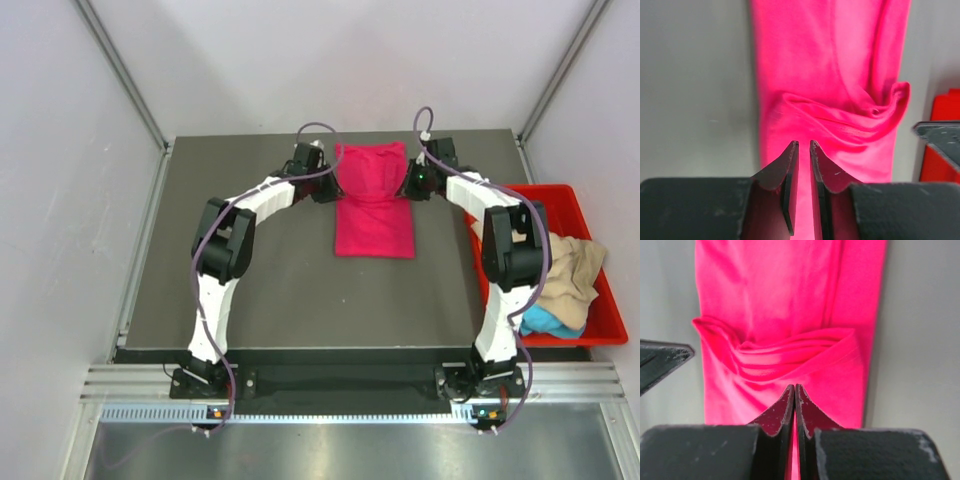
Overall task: Fold and stack the t-shirts
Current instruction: Fold the tshirt
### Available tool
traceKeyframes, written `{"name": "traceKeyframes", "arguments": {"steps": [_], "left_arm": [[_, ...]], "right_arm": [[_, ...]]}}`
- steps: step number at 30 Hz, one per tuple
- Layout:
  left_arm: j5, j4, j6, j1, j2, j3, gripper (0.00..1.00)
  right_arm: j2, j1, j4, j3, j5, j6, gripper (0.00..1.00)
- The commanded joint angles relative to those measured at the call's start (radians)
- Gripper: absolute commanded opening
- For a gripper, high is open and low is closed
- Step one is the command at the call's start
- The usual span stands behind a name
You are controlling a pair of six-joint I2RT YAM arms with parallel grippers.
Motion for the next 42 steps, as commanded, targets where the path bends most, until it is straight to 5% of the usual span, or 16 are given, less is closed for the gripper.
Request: {"name": "traceKeyframes", "arguments": {"steps": [1, 30, 42], "left_arm": [[0.023, 0.066, -0.017, -0.029, -0.059, -0.021, 0.2], [-0.052, 0.062, -0.053, -0.02, 0.137, 0.272, 0.2], [0.031, 0.161, -0.067, -0.015, -0.044, -0.005, 0.2]], "right_arm": [[-0.051, 0.038, 0.038, -0.028, -0.02, 0.001, 0.01], [0.099, 0.038, 0.079, 0.179, 0.06, 0.03, 0.0], [-0.057, 0.05, 0.055, 0.021, 0.03, -0.018, 0.01]]}}
